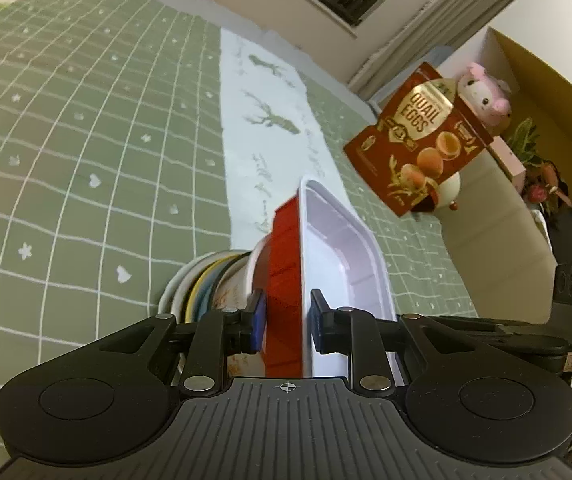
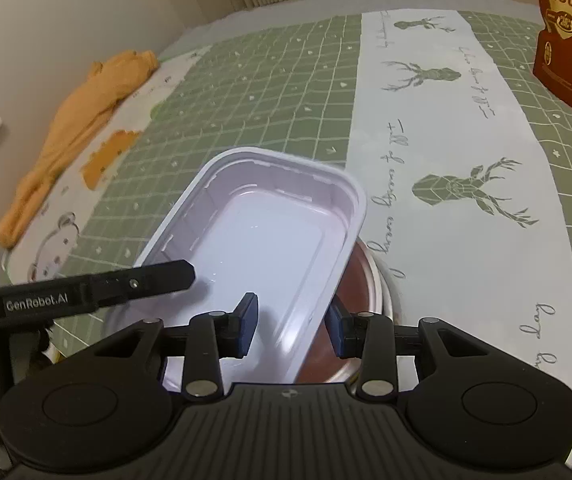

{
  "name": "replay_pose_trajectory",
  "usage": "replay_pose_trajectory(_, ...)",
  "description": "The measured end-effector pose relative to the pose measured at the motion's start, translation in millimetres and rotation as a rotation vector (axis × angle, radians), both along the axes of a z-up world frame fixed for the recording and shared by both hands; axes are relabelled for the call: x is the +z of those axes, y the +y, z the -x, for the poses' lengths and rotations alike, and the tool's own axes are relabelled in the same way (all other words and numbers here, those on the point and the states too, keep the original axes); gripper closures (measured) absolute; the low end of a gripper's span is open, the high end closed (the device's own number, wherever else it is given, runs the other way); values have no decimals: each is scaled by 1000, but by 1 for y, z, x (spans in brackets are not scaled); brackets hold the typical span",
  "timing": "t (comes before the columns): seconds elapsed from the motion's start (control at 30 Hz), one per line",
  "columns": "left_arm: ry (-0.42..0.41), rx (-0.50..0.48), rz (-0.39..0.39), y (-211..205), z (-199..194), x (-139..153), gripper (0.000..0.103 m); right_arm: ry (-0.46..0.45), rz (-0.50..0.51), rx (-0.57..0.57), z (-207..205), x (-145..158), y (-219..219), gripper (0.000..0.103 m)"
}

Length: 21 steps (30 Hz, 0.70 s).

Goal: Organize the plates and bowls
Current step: 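Lift the red tray with both tools and carry it over the bowl stack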

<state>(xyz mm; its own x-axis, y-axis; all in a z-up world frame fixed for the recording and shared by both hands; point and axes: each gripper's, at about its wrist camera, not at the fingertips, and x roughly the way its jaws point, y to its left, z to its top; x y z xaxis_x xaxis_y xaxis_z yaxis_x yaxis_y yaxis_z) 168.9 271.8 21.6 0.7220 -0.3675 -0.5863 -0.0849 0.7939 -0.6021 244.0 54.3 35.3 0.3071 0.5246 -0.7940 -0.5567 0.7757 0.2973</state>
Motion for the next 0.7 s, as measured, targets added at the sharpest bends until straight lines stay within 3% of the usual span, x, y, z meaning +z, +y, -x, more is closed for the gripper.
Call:
replay_pose_trajectory(0.3,-20,-10,47,1,2,4,78,-26,-3,-44,-3,8,-8,64)
replay_pose_trajectory(0.5,-9,33,69,8,-4,-1,78,-77,16,-88,-7,11,-14,63)
replay_pose_trajectory(0.7,-1,49,93,11,-13,-4,78,-45,5,-106,-20,3,-13,63)
